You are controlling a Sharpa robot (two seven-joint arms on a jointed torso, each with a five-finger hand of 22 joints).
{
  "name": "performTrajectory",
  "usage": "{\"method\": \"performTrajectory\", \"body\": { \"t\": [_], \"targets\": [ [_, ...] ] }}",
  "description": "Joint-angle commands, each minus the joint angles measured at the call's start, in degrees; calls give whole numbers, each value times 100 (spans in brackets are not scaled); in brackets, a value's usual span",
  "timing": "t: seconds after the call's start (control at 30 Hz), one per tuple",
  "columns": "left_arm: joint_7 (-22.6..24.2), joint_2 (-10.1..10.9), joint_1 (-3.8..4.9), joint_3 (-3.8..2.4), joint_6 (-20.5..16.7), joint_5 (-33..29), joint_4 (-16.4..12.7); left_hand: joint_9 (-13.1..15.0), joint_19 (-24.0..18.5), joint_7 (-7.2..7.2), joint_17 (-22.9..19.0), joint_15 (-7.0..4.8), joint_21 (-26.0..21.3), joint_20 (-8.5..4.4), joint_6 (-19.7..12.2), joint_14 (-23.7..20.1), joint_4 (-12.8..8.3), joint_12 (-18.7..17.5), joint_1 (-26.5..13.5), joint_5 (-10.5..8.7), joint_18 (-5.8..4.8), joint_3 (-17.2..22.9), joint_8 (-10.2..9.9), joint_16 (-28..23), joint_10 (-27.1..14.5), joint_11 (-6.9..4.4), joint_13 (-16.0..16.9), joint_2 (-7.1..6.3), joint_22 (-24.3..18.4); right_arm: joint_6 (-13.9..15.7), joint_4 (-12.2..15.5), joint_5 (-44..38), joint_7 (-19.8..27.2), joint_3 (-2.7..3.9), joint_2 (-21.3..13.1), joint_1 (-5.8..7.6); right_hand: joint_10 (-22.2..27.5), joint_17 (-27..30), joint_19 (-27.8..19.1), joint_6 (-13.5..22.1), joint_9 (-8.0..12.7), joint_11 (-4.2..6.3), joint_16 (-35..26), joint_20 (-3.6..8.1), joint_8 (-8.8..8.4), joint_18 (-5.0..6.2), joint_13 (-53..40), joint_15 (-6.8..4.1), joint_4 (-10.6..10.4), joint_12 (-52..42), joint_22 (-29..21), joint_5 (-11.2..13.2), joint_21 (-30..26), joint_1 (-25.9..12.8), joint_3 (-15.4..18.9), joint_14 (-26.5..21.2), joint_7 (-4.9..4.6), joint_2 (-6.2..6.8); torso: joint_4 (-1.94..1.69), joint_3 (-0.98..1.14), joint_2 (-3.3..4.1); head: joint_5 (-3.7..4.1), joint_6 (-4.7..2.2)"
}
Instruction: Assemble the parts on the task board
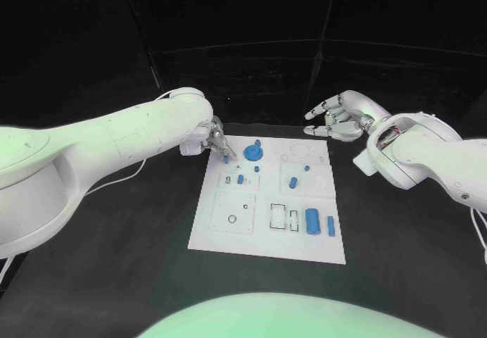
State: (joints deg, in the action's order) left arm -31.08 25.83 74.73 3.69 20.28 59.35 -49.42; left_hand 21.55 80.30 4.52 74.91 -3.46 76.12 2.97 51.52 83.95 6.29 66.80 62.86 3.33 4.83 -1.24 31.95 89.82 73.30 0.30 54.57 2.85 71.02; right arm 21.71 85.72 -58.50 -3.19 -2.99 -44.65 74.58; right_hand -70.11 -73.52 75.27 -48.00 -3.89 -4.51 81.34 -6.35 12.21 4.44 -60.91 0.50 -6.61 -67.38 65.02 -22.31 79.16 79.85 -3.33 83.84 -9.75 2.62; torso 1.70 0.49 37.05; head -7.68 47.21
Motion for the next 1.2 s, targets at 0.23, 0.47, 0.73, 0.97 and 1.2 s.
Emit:
{"method": "performTrajectory", "body": {
  "t": [0.23, 0.47, 0.73, 0.97, 1.2],
  "targets": [
    [-38, -14, 9, -3, 98, -33, 18, -29, 40, -8, 1509, 4, 17, -5, 55, 605, -102, 22, 161, -19, -30, 32, -51, 18, -1, -15, -15, 85, 8, -26, 2, 7, 54, 3, 13, 10, 32, -7, -33, 36, 3, -6, -7, 0, 18, 79, -3, -39, -25, 5, -5, 14, -34, -15, 5, 267, 0, 4, -7, 1, -2, 9, 4],
    [-45, -19, 9, -3, 105, -33, 27, -38, 41, -7, 1509, 5, 17, -5, 58, 605, -125, 20, 196, -21, -30, 47, -58, 18, -3, -16, -20, 113, 11, -28, 0, 7, 61, 3, 31, 9, 27, -9, -31, 34, 3, -5, -7, 0, 21, 78, -9, -39, -28, -1, -2, 13, -33, -13, 2, 268, 0, 1, 2, 1, -3, 11, 2],
    [-46, -27, 9, -3, 105, -33, 39, -65, 43, -15, 1509, 0, 18, -8, 70, 605, -238, 16, 360, -23, -30, 137, -76, 18, -7, -23, -30, 225, 19, -25, 4, 7, 59, 3, 26, 9, 27, -9, -31, 34, 3, -5, -7, 0, 21, 78, -9, -39, -28, -1, -2, 13, -33, -13, 2, 268, 0, 1, -1, 2, 1, 19, 20],
    [-32, -28, 9, -3, 117, -33, 47, -120, 35, -63, 1509, -46, 3, -46, 40, 605, -706, -39, 985, -30, -25, 644, -135, 18, -56, -71, -77, 507, 15, -24, 7, 7, 57, 3, 23, 9, 27, -9, -31, 34, 3, -5, -7, 0, 21, 78, -9, -39, -28, -1, -2, 13, -33, -13, 2, 268, 0, 1, -5, -1, 0, 21, 20],
    [21, -27, 9, -3, 106, -34, 46, -160, 37, -24, 1509, -21, 2, -43, 0, 605, -1093, -99, 1108, -27, -32, 1354, -169, 18, -70, -55, -125, 599, 36, -26, 8, 7, 48, 3, 22, 9, 26, -7, -32, 32, 2, -4, -8, 0, 24, 78, -9, -40, -28, -3, -5, 10, -35, -9, -1, 268, 1, -2, -3, -2, -1, 13, 24]
  ]
}}
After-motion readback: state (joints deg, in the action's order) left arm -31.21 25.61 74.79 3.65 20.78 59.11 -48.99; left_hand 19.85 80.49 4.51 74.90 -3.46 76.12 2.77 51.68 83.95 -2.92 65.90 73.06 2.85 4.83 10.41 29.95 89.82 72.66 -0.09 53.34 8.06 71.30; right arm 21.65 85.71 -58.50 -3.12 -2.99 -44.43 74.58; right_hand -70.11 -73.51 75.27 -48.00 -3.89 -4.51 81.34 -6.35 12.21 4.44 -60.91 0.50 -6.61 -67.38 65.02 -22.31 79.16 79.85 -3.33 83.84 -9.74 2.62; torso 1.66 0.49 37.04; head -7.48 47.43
